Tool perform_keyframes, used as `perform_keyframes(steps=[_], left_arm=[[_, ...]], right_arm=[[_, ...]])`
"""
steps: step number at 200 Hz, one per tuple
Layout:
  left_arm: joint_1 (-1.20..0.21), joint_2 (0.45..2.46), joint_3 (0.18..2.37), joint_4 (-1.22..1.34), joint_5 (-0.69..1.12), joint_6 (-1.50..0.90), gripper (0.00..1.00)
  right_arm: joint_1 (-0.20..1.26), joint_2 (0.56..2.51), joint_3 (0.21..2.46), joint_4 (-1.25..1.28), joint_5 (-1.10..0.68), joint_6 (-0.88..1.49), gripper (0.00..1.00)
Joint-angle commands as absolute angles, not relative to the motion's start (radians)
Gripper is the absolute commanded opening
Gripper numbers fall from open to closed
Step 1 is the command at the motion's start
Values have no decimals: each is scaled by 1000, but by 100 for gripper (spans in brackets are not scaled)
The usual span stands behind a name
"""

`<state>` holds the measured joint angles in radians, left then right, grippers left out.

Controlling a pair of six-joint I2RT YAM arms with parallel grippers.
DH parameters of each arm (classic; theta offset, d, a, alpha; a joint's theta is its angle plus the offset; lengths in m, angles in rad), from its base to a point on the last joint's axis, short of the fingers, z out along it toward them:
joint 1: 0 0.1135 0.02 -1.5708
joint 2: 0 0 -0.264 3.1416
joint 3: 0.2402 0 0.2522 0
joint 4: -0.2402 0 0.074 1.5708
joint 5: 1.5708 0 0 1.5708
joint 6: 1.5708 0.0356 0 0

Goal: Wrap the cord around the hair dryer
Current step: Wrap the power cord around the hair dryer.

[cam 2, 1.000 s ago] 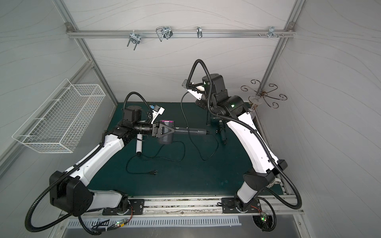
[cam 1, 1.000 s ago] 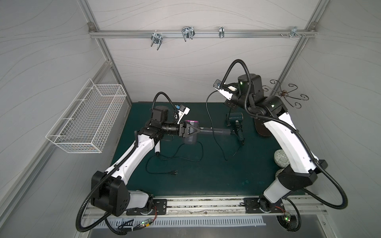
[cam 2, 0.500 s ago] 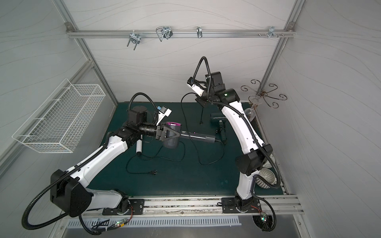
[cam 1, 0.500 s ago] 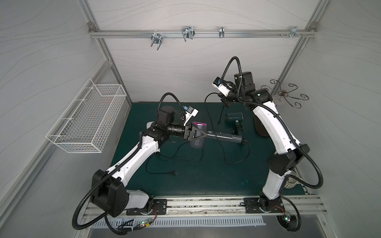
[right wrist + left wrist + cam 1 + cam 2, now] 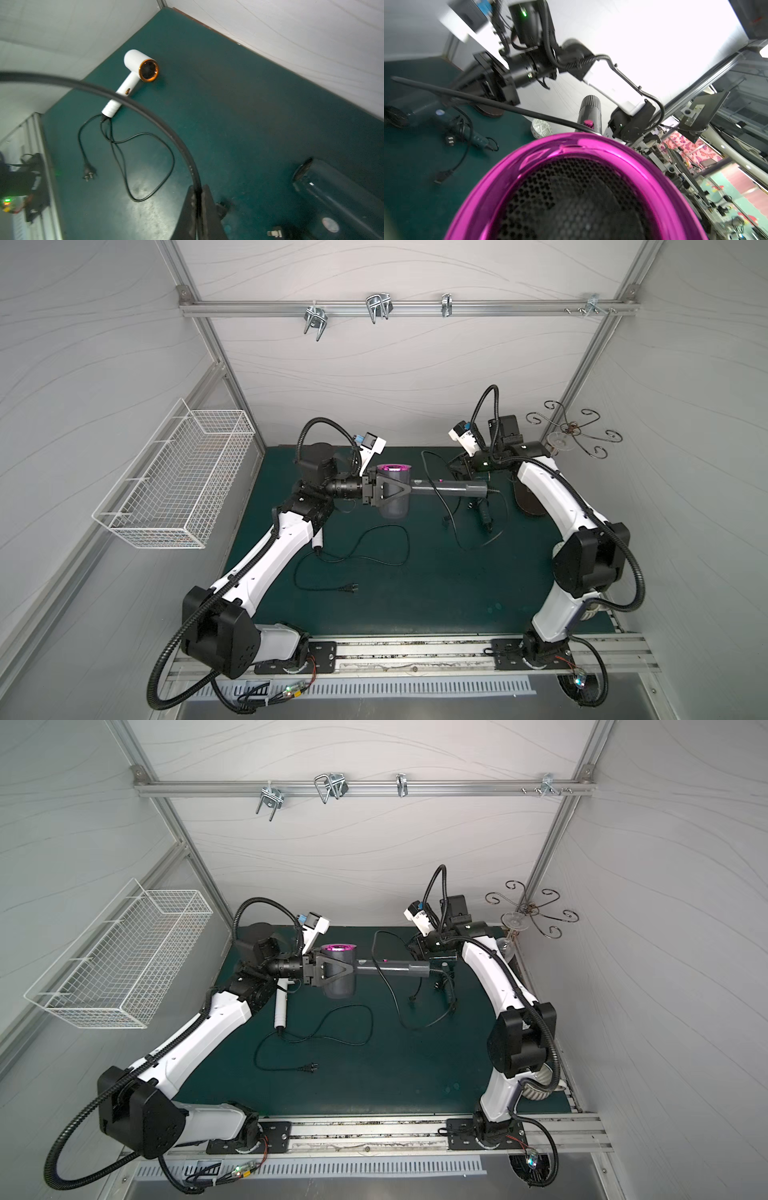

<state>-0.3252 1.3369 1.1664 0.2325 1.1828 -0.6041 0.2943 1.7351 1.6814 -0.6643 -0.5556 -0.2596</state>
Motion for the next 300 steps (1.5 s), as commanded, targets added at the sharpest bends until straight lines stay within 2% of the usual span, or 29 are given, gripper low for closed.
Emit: perform_keyframes(steps=[1,60,103,152,189,236,300], left_arm=[[-266,1333,1220,495,1168,-728,0],[-141,1402,1213,772,1069,-941,0],[-47,1423,1188,808,1004,-968,0],[23,1446,1164,812,947,-952,0],[51,1458,1170,766,923,-912,0],[88,1465,1172,712,910,-864,0],[91,1462,1148,566,897,-732,0]], right_arm=[[312,1632,1581,-578,-661,-174,0],[454,1502,1349,-496,-616,-76,0],[555,1415,1253,-477,-562,-52,0],[727,1359,1227,-591,-447,-117,0],[838,1346,1255,-714,-378,-203,0],[902,1325,1329,-867,-296,-294,0],[948,1342,1659,-1044,-192,-408,0]])
